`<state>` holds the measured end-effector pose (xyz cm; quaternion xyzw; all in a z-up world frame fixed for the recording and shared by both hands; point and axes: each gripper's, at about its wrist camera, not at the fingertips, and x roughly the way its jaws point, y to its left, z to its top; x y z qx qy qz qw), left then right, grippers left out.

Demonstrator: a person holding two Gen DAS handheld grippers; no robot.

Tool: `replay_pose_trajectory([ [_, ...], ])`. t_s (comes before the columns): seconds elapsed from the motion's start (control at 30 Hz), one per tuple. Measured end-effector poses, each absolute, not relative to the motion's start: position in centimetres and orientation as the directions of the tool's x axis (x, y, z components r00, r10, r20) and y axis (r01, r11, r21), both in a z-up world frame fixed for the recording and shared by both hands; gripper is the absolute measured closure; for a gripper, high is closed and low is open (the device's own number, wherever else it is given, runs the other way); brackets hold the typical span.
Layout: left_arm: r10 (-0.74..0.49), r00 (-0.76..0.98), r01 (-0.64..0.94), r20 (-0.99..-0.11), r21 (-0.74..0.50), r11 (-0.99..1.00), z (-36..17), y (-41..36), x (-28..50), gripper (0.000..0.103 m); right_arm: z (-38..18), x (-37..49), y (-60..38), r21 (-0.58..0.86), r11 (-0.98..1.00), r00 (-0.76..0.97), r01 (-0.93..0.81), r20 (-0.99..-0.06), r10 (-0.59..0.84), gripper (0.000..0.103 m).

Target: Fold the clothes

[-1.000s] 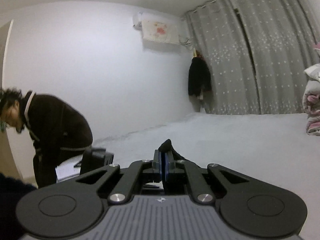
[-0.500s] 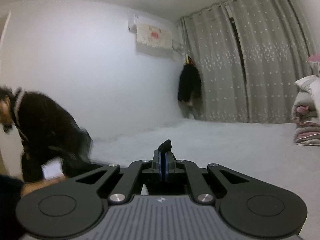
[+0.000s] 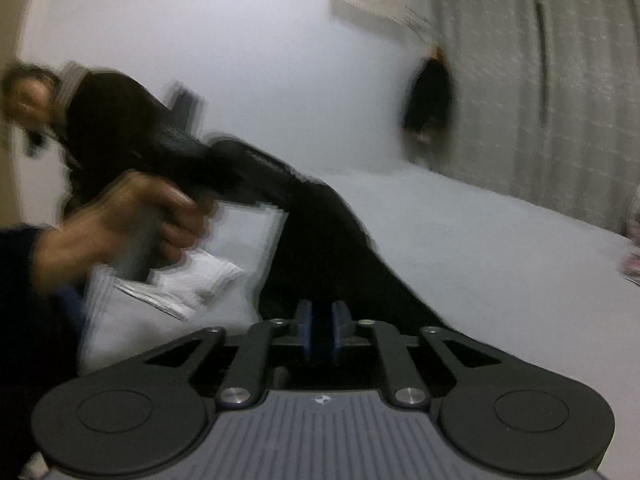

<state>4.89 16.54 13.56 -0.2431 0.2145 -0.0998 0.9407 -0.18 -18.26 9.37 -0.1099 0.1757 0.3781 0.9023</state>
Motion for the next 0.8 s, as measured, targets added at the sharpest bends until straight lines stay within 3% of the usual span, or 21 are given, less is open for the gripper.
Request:
replay_pose_trajectory([
  [0.13, -0.311, 0.881, 0.081, -0.357, -0.535, 0.841, 13.3, 17.7, 4.7, 0.095, 6.9, 3.3, -19.4, -0.016, 0.825, 0.727, -0.565, -0.481, 0.49, 0.063],
  [0.27, -0.33, 0.87, 0.093, -0.367, -0.535, 0.84, 13.2, 17.0, 5.3, 0.095, 4.6, 7.0, -19.4, -0.012, 0.884, 0.745, -0.468, -0.543, 0.387, 0.057],
  [0.5, -0.33, 0.863, 0.072, -0.383, -0.553, 0.83, 12.4, 17.3, 5.6, 0.095, 0.3, 11.6, -19.5, 0.118, 0.924, 0.711, -0.364, -0.606, 0.357, 0.054],
  [0.6, -0.34, 0.86, 0.066, -0.38, -0.577, 0.814, 12.1, 17.8, 5.8, 0.095, 0.4, 11.2, -19.5, 0.136, 0.915, 0.726, -0.381, -0.569, 0.387, 0.093],
  [0.7, -0.345, 0.866, 0.069, -0.362, -0.597, 0.799, 12.2, 18.4, 5.7, 0.095, 2.9, 9.9, -19.3, 0.07, 0.929, 0.789, -0.363, -0.508, 0.346, 0.093],
  [0.8, -0.346, 0.869, 0.063, -0.355, -0.613, 0.788, 12.2, 18.9, 5.7, 0.095, 8.0, 7.3, -20.8, -0.016, 0.954, 0.897, -0.301, -0.344, 0.277, 0.093],
])
